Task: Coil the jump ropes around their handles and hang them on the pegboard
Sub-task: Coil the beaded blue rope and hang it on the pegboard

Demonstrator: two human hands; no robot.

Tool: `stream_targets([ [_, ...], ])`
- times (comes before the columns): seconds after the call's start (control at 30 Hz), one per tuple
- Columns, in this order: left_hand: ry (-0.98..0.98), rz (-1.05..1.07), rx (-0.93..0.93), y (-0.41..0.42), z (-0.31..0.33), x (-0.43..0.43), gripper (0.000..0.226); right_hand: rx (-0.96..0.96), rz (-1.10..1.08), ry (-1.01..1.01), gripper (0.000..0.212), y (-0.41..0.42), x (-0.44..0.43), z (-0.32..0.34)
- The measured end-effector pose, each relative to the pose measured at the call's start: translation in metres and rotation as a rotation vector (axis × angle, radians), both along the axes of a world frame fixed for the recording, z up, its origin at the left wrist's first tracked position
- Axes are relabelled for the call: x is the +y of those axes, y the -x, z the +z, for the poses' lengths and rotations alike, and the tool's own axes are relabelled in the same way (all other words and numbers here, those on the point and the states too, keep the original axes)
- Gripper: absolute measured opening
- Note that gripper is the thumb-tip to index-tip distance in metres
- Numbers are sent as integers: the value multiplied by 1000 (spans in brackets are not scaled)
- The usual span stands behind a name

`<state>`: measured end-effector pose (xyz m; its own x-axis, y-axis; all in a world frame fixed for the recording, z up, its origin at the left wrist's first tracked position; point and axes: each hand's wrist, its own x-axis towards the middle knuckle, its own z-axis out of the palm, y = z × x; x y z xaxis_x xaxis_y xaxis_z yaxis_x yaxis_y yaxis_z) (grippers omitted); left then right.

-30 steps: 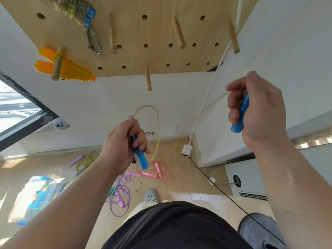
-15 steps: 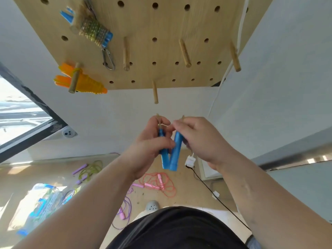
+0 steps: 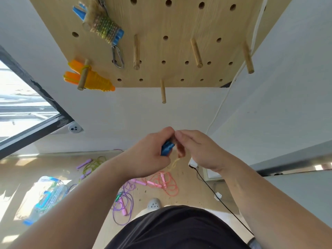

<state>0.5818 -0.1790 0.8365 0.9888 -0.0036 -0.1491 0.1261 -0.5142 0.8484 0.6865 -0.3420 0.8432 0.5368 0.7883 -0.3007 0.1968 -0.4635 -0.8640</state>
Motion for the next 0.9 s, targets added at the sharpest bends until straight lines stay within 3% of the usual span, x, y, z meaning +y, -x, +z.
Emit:
stream_targets([
  [0.07, -95, 93, 30, 0, -10, 9, 36, -99, -38, 47, 43, -3, 0, -3],
  [0.17, -243, 231, 110, 1, -24, 16, 11, -203, -28, 25, 39, -2, 0, 0],
  [0.23, -296, 303, 153, 0, -32, 14, 16, -225, -15, 2, 37, 3, 3, 4],
  [0.3, -152, 365, 151, -3, -35, 10, 22, -170, -35, -17, 36, 7, 5, 6],
  [0.5, 940, 644, 46, -4, -12, 1, 34, -33, -79, 8, 44, 13, 2, -3],
  [0.57, 1152, 730, 49, -8, -3, 3, 48, -19, -40, 14, 44, 22, 5, -6],
  [0.7, 1155, 814, 62, -14, 0, 2, 55, -107, 34, -14, 41, 32, 9, -3],
  [0.9, 1190, 818, -27, -14, 1, -8, 28, -123, 65, -17, 37, 37, 10, -3],
])
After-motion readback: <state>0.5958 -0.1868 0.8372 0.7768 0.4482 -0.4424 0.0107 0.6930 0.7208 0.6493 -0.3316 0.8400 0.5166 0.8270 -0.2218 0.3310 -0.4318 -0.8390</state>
